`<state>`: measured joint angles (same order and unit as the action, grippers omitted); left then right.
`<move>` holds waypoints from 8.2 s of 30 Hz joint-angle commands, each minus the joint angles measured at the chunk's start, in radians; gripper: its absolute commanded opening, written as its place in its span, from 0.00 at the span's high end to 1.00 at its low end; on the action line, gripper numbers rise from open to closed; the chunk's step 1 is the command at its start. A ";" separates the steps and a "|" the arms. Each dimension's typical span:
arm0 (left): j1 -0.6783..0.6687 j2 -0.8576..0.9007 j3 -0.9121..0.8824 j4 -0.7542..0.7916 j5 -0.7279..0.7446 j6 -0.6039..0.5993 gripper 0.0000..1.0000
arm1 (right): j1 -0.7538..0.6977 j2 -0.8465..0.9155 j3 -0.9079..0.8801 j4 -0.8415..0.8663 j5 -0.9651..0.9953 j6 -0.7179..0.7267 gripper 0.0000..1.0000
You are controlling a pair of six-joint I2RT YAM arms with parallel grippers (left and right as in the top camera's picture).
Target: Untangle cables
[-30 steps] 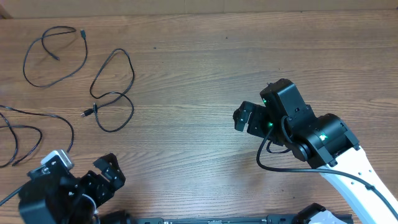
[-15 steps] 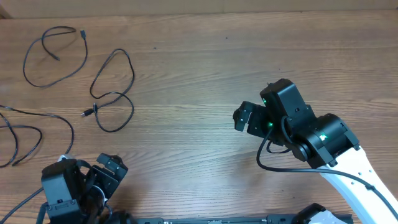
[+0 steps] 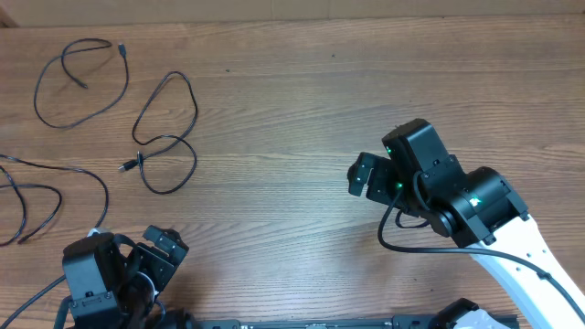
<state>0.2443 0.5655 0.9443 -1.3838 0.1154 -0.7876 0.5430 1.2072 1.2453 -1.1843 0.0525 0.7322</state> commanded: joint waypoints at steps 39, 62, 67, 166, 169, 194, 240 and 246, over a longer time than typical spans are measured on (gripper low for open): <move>0.003 -0.003 -0.012 0.000 -0.015 -0.021 0.01 | -0.577 -0.273 0.018 -0.079 0.038 -0.428 0.00; 0.003 -0.003 -0.012 0.000 -0.015 -0.021 0.00 | -0.577 -0.754 0.017 -0.245 0.043 -0.454 0.00; 0.003 -0.003 -0.012 0.000 -0.015 -0.021 0.01 | -0.577 -0.862 0.017 -0.274 0.042 -0.473 0.00; 0.003 -0.003 -0.012 0.000 -0.015 -0.021 0.00 | -0.575 -1.204 -1.238 1.199 -0.095 -0.551 0.00; 0.003 -0.003 -0.012 0.000 -0.015 -0.021 0.01 | -0.575 -1.204 -1.238 1.181 -0.067 -0.551 0.00; 0.003 -0.003 -0.012 0.000 -0.015 -0.021 0.00 | -0.575 -1.204 -1.239 1.099 -0.053 -0.637 0.00; -0.035 -0.033 -0.013 0.000 -0.015 -0.021 0.00 | -0.575 -1.204 -1.238 1.100 -0.054 -0.707 0.00; -0.064 -0.153 -0.014 -0.021 -0.035 0.000 0.00 | -0.575 -1.204 -1.238 1.100 -0.054 -0.707 0.00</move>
<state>0.1986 0.4812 0.9371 -1.3876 0.1146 -0.7944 -0.0311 0.0093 0.0185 -0.0895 0.0036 0.0288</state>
